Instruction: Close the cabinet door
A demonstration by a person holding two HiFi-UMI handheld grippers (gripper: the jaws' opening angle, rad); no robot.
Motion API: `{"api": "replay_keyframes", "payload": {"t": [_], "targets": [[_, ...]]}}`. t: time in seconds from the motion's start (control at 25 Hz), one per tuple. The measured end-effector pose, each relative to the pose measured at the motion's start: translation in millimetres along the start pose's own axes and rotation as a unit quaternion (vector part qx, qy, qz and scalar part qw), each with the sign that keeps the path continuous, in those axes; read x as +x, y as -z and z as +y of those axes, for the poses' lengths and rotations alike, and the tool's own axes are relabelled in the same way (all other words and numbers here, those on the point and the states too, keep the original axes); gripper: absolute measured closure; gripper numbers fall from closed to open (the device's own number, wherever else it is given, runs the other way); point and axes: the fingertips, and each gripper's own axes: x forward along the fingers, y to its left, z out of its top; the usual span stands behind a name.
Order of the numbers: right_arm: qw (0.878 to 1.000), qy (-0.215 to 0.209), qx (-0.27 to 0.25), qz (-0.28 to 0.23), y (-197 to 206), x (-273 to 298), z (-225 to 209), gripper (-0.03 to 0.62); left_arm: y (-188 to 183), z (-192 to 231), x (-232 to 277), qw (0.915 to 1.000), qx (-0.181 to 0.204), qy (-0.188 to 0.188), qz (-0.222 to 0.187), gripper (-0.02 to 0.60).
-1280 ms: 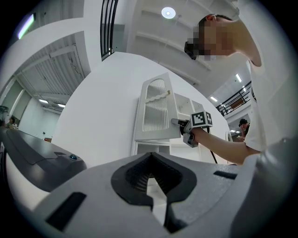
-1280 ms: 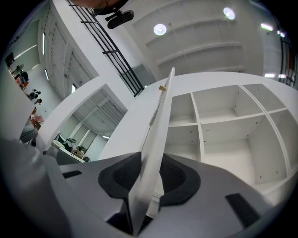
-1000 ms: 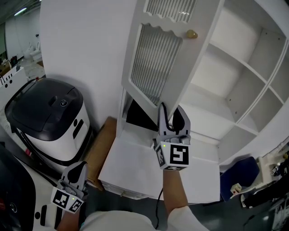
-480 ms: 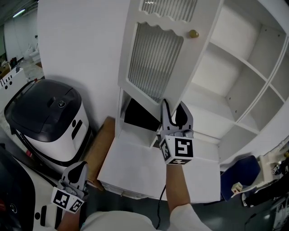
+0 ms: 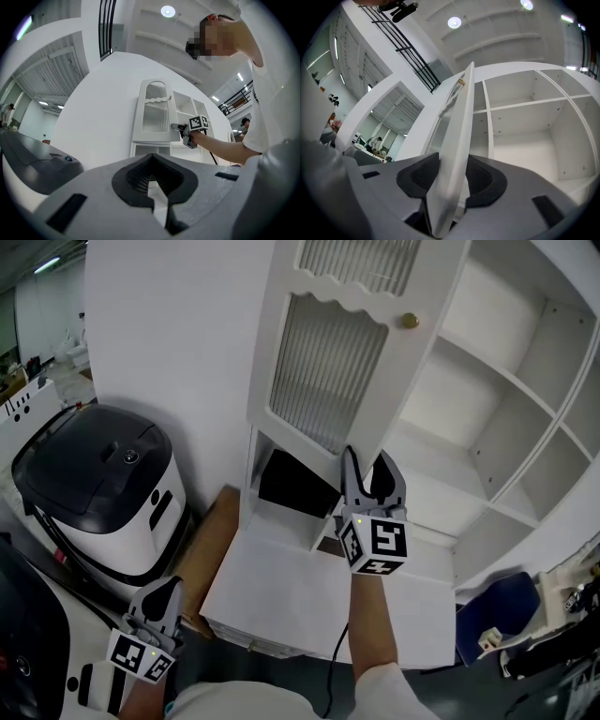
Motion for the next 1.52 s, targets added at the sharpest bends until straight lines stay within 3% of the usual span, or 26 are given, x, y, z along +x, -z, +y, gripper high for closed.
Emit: {"api": "replay_keyframes", "payload": {"t": [0.4, 0.6, 1.52], "targets": [[1.000, 0.014, -0.012, 0.019, 8.5, 11.8, -23.8, 0.411, 1.4, -13.2, -2.0, 1.0000, 0.003, -0.008, 0.001, 0.578], [0.998, 0.038, -0.053, 0.024, 10.7, 16.7, -33.2, 0.402, 3.9, -19.7, -4.4, 0.9999, 0.003, -0.014, 0.005, 0.578], [0.997, 0.039, -0.053, 0.049, 31.7, 49.7, -62.8, 0.390, 14.6, -31.6, -16.2, 0.9988, 0.009, -0.041, 0.026, 0.578]]}}
